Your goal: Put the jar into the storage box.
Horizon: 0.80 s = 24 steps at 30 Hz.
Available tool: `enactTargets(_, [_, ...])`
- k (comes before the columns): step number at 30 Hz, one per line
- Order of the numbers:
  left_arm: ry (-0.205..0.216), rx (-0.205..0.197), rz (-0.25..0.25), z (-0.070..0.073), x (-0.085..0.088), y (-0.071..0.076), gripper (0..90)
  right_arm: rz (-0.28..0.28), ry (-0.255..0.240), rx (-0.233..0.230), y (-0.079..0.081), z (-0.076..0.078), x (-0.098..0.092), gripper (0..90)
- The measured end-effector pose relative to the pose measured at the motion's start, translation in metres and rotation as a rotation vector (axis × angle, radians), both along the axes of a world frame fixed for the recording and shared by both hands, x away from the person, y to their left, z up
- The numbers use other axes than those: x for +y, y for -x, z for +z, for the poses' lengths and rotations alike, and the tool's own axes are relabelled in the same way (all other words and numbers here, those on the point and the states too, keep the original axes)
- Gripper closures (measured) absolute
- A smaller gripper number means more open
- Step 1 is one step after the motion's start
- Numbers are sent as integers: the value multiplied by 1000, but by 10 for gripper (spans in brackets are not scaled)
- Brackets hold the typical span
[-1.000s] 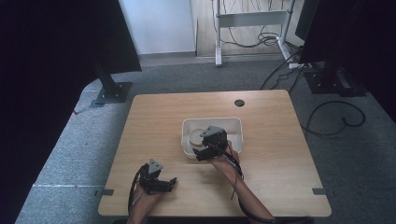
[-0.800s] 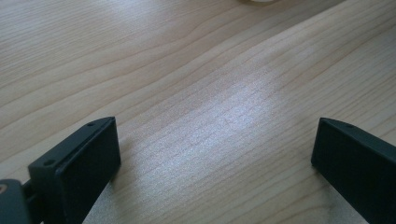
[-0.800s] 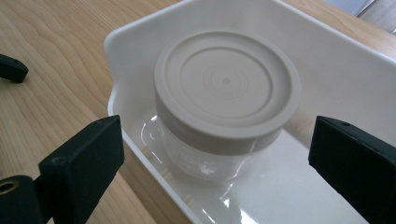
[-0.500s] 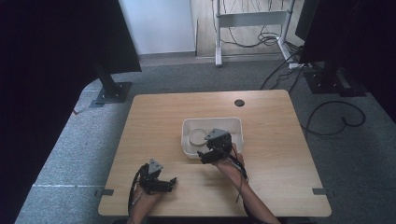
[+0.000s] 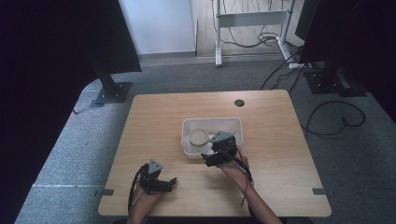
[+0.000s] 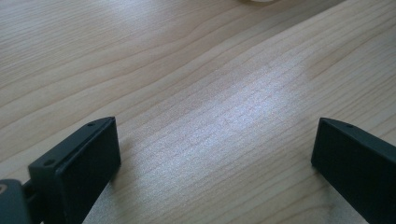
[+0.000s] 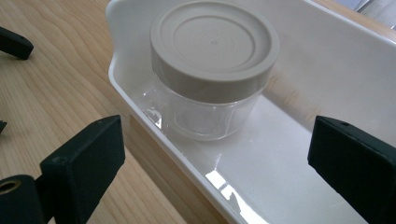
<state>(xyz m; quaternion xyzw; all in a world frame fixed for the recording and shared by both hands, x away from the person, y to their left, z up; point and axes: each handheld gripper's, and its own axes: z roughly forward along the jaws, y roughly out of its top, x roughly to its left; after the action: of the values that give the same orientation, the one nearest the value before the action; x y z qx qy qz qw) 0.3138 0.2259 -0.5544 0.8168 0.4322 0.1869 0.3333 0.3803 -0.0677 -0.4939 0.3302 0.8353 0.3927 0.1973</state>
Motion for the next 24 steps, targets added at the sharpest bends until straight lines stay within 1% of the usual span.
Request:
enactTargets(9, [1, 0, 1, 0, 0, 0, 9, 11, -3, -8, 7, 2, -8, 37])
enactTargets(24, [-1, 1, -1, 0, 0, 0, 9, 11, -1, -21, 17, 2, -23, 37])
